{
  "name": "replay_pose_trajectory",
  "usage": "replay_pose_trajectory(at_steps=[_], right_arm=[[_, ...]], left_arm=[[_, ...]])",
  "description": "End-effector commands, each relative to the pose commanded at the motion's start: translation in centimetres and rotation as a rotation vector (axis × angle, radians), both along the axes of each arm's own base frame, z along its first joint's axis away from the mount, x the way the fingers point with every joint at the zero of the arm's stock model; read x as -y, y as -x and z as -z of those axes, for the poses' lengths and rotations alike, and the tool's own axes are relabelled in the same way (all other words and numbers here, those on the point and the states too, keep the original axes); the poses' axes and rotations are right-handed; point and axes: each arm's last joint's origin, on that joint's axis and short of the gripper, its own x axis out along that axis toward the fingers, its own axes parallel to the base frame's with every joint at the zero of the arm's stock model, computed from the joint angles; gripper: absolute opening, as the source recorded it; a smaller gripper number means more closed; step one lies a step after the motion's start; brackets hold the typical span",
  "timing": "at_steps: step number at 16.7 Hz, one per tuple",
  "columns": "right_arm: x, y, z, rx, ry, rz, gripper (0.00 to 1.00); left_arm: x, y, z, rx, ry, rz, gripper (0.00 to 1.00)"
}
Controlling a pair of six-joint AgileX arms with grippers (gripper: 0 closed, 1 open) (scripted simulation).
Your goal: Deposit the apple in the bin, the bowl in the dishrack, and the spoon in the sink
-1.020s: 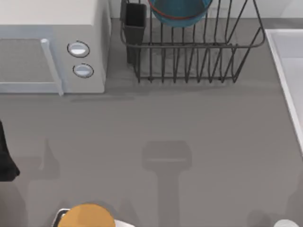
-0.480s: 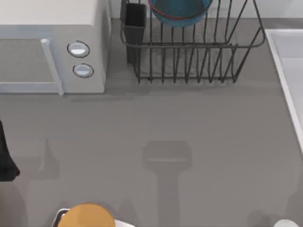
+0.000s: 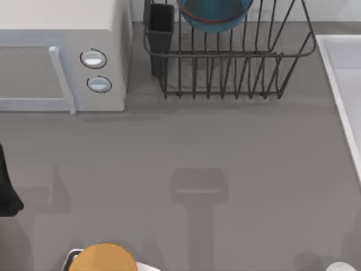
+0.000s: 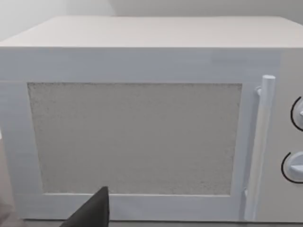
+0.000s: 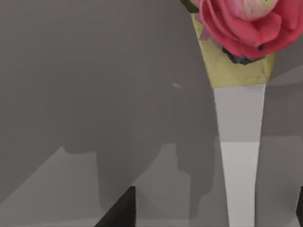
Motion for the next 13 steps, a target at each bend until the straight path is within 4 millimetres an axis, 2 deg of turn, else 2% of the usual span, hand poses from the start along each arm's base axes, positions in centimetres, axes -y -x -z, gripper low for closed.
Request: replay_pose_trajectory(at_steps=[1,2,9,10,13], right_arm=[[0.0,0.0,0.0,0.0,0.0,0.0,0.02],[0.0,0.0,0.0,0.0,0.0,0.0,0.0],[0.0,0.0,0.0,0.0,0.0,0.0,0.0],[-0.1,0.1,-2.2,0.001,-0.001,0.051,0.0],[0.1,-0.2,-3.1,0.006,0.001,0.049,0.0]], left_arm=[[0.0,0.0,0.0,0.0,0.0,0.0,1.0],[0.0,0.0,0.0,0.0,0.0,0.0,1.0],[0.0,0.0,0.0,0.0,0.0,0.0,1.0],[0.0,0.0,0.0,0.0,0.0,0.0,1.0],[0.0,0.0,0.0,0.0,0.0,0.0,1.0]])
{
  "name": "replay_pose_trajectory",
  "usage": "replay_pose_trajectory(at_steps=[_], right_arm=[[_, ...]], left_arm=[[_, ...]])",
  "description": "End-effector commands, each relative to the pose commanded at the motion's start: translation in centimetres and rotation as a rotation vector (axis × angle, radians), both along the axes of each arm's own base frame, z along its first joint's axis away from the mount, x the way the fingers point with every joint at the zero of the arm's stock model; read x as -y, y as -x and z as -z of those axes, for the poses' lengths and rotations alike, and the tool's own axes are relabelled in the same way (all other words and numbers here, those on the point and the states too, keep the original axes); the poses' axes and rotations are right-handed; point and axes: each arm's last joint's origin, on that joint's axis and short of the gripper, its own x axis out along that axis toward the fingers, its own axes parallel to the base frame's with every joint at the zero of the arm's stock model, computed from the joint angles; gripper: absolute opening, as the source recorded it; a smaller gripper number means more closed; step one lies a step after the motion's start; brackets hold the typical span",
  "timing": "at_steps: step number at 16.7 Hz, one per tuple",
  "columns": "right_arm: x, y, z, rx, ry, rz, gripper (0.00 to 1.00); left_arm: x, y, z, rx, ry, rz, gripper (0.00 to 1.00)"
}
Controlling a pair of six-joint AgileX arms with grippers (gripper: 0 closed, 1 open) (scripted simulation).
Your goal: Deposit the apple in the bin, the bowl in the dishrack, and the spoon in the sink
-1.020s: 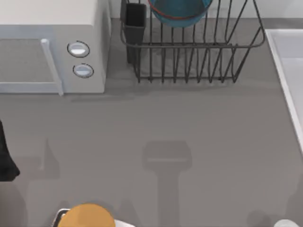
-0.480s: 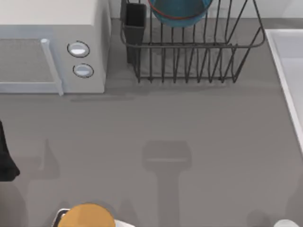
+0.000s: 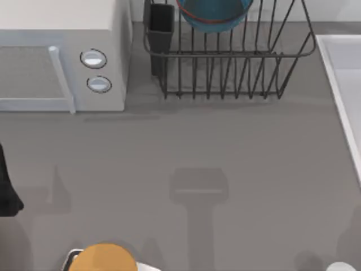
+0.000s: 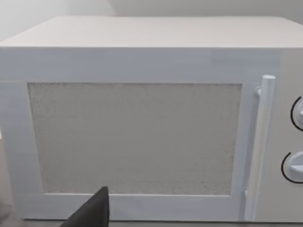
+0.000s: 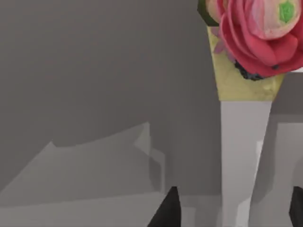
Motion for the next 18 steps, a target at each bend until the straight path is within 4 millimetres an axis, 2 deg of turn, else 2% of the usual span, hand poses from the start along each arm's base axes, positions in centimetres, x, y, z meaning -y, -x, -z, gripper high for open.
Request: replay_pose_trajectory(at_steps=[9,15,18], right_arm=[[-0.2,0.3,-8.7,-0.011,-0.006,0.001,0.0],[-0.2,0.3,-8.9,-0.009,-0.005,0.002,0.0],[0.1,-1.0,-9.2,-0.031,-0.012,-0.004,0.0]], left_arm=[[0.0,0.0,0.0,0.0,0.0,0.0,1.0],[0.0,0.0,0.0,0.0,0.0,0.0,1.0],[0.0,0.0,0.0,0.0,0.0,0.0,1.0]])
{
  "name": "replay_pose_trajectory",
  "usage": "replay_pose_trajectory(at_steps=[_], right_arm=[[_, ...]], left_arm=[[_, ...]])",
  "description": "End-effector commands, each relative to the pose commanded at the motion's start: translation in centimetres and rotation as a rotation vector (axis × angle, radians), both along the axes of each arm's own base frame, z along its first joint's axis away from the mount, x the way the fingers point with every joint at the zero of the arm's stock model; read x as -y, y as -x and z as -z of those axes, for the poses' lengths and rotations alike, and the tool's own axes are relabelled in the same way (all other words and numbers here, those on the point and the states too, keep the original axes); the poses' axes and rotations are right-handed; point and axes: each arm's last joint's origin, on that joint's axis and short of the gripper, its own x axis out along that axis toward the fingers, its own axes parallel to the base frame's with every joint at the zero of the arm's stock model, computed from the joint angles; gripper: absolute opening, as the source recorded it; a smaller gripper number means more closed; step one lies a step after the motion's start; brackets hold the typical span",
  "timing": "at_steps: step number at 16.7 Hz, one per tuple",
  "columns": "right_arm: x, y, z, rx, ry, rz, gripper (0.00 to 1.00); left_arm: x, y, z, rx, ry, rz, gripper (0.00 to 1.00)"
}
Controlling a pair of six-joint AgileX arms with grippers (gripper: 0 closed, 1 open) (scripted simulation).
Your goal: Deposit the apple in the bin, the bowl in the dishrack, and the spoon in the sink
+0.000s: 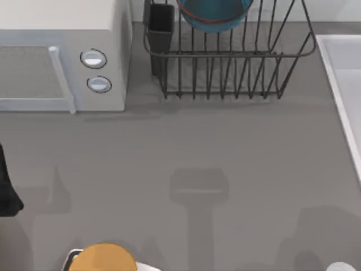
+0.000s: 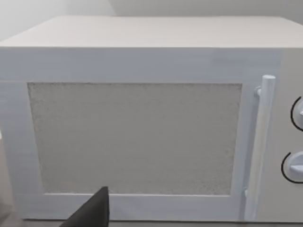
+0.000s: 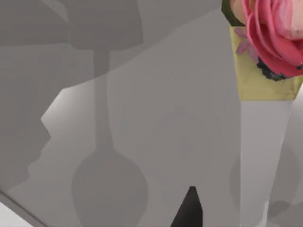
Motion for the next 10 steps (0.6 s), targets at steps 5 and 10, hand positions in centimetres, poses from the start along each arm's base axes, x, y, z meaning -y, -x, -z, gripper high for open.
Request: replay_pose_trajectory(at_steps=[5,10], right_arm=[[1.0,-6.4,-1.3,-0.06,-0.019,-0.028,0.0],[1.5,-16.0,-2.4,-0.061,-0.012,-0.042,0.0]], left_arm=[[0.0,0.0,0.0,0.0,0.0,0.0,1.0],[0.0,0.0,0.0,0.0,0.0,0.0,1.0]])
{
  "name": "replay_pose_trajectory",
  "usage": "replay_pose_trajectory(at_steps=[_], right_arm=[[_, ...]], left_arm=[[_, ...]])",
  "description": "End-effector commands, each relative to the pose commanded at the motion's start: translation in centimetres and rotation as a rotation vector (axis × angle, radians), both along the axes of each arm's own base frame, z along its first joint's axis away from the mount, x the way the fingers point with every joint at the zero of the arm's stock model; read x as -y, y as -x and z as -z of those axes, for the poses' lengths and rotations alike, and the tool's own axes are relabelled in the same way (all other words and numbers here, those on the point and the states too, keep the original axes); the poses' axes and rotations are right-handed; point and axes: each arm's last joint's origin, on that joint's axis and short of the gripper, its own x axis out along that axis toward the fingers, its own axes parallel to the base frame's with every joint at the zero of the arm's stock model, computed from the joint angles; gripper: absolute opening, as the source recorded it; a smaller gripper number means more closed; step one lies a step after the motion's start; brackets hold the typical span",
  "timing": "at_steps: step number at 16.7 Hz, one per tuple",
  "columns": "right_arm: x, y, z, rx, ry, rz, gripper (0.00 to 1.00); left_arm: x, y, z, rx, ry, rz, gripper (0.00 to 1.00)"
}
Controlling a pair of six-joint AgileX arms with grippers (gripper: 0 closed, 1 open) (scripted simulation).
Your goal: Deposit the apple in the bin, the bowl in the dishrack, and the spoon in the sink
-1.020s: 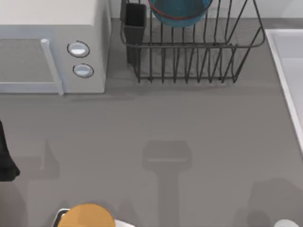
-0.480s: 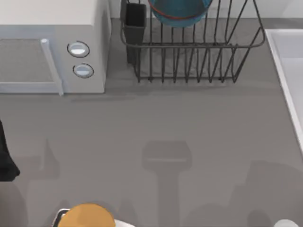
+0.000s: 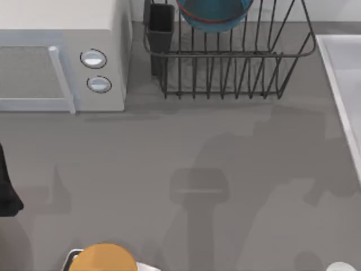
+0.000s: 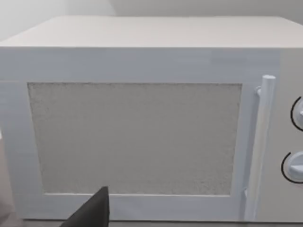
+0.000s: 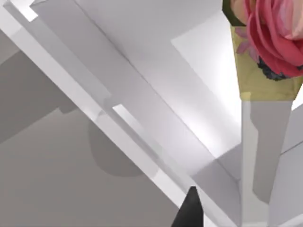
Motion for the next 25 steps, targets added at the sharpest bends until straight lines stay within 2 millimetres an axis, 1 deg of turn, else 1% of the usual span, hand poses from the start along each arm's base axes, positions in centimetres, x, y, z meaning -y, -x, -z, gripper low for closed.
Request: replay_pose_trajectory(at_steps=[2,4,6,9,11,14,22,25], right_arm=[[-0.3,-3.5,0.2,0.012,0.005,0.002,0.0],[-0.9,-6.3,0.8,0.026,0.008,0.008,0.0],[-1.7,-8.4,1.7,0.041,0.013,0.017,0.0],[-3.0,-10.4,3.0,0.065,0.019,0.032,0.0],[-3.7,-11.1,3.7,0.078,0.022,0.041,0.0],[-4.2,-11.6,4.3,0.086,0.025,0.048,0.0],[-3.9,-11.7,4.5,0.096,0.027,0.056,0.0],[-4.0,-11.9,5.9,0.088,0.025,0.053,0.0]], left_arm=[[0.0,0.0,0.0,0.0,0.0,0.0,1.0],[0.0,0.0,0.0,0.0,0.0,0.0,1.0],[0.0,0.0,0.0,0.0,0.0,0.0,1.0],[0.0,0.0,0.0,0.0,0.0,0.0,1.0],[0.0,0.0,0.0,0.0,0.0,0.0,1.0],[0.0,0.0,0.0,0.0,0.0,0.0,1.0],[0.0,0.0,0.0,0.0,0.0,0.0,1.0],[0.0,0.0,0.0,0.0,0.0,0.0,1.0]])
